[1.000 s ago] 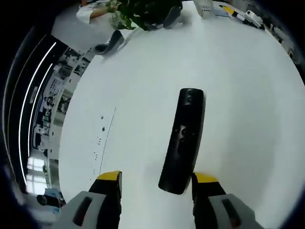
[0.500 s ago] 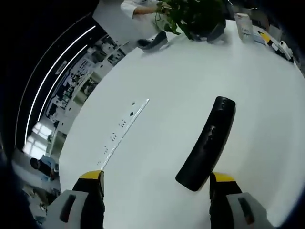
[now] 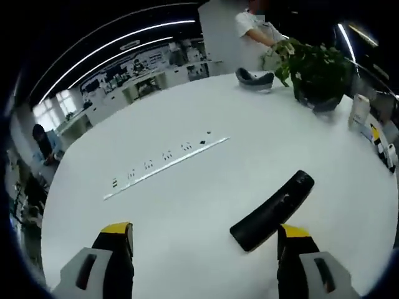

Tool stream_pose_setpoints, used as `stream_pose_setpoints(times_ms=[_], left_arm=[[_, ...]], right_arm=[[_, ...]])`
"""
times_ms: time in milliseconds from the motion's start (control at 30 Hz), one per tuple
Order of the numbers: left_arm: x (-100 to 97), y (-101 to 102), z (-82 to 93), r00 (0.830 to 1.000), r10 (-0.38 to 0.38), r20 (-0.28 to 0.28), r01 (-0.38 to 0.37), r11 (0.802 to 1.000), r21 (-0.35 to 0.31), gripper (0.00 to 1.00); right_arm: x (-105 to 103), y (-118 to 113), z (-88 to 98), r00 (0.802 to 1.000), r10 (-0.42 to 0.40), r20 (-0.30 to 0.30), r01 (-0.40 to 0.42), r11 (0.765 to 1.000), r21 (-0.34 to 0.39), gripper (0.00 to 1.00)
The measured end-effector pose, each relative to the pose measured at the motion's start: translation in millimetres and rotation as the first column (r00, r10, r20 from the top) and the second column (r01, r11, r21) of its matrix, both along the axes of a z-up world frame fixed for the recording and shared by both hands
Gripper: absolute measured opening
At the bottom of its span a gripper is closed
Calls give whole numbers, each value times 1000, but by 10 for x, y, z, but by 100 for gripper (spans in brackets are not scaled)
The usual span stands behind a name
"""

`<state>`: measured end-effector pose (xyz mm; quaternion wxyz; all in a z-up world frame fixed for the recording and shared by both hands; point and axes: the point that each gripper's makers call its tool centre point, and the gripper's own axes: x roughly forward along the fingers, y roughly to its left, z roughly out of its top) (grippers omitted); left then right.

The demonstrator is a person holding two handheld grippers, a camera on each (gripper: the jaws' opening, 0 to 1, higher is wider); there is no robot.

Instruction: Press the specified remote control buttons in sequence, fully releasing each button before pressing the next.

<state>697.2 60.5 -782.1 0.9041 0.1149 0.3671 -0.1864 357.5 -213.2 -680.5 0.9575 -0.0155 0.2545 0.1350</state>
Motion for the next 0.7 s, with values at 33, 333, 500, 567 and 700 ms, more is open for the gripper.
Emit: stream_pose_setpoints(times_ms=[33,333,500,567,700], left_arm=[[-17,18,62,1000,21,17,-20,1000,-21,100],[-294,65,389,996,52,67,-44,992,-119,100],[-486,68,597,992,53,116,-34,987,-157,100],[-556,93,669,990,62,124,-41,986,-164,100],[-693,131,851,984,78,162,-47,982,-183,100]], right_arm=[[3,-3,11,1000,-1,5,1,1000,0,100],[-7,5,37,1000,3,14,-3,1000,4,100],[-6,15,55,1000,8,25,-8,1000,5,100],[-6,21,59,1000,11,27,-11,1000,7,100],[-3,24,71,999,15,36,-16,1000,8,100]])
